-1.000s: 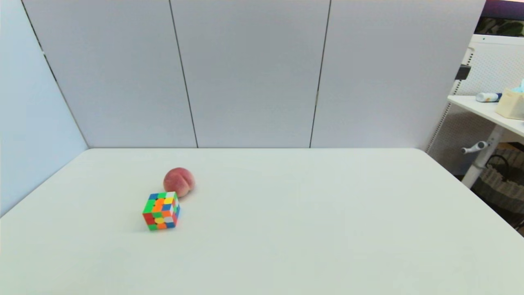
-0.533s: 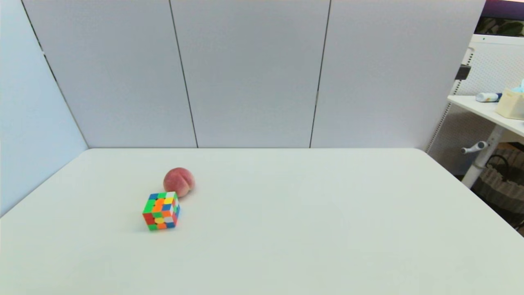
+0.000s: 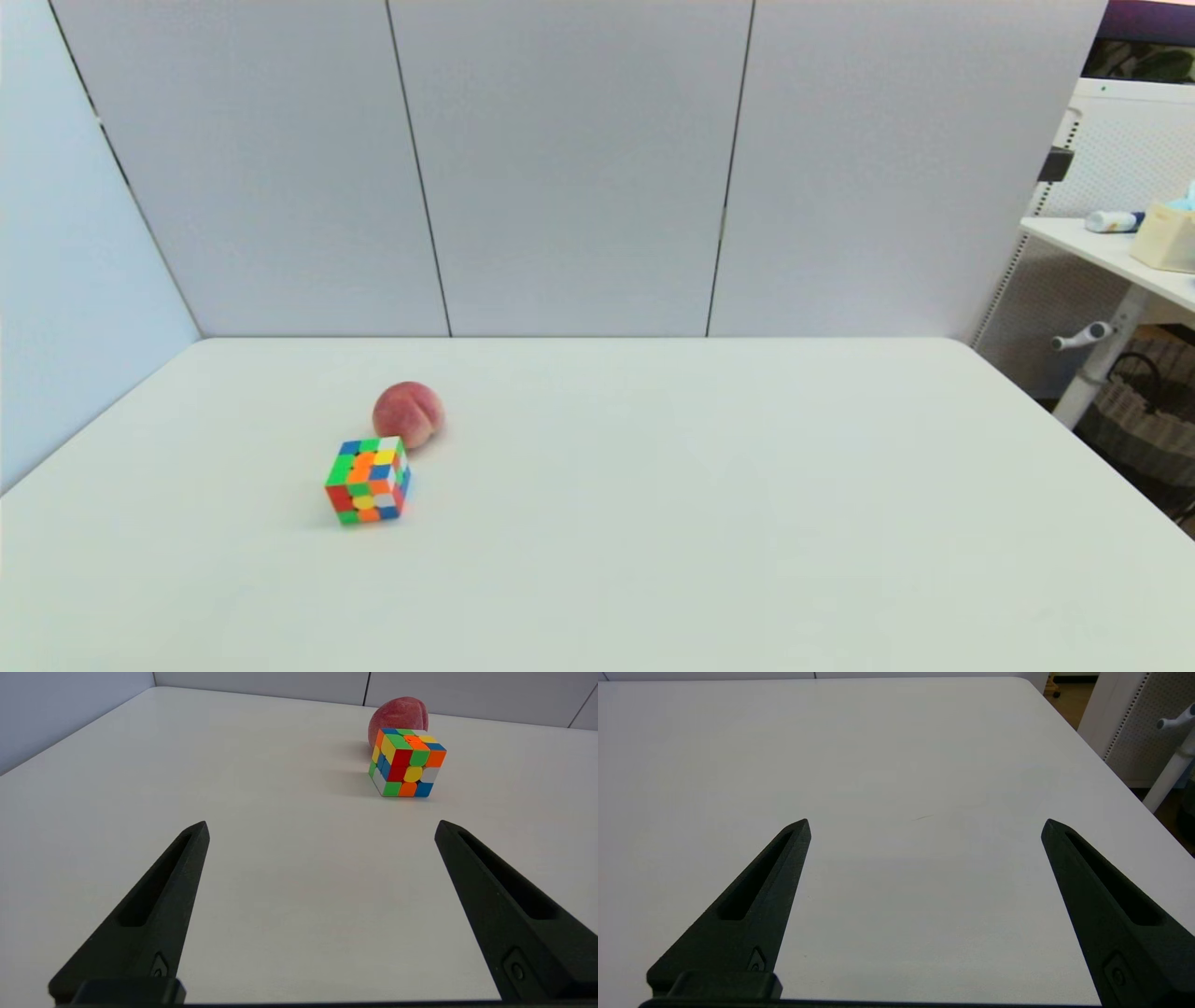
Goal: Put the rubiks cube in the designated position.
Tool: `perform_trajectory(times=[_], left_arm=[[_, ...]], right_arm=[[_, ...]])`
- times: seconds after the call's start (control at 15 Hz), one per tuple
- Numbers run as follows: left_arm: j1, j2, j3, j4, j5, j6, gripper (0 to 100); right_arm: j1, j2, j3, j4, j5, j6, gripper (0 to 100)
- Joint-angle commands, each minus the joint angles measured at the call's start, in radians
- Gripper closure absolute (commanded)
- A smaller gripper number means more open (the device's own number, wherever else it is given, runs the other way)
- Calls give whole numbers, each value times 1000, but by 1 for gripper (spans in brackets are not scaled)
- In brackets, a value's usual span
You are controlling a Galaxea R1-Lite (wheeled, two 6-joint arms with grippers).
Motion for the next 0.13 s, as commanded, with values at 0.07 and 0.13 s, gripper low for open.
perform_trajectory(times=[0.07, 0.13], left_arm=[[0, 2, 0, 0, 1, 0, 0], [0, 2, 0, 0, 1, 0, 0]], right_arm=[[0, 1, 0, 0, 0, -1, 0], [0, 1, 0, 0, 0, -1, 0]])
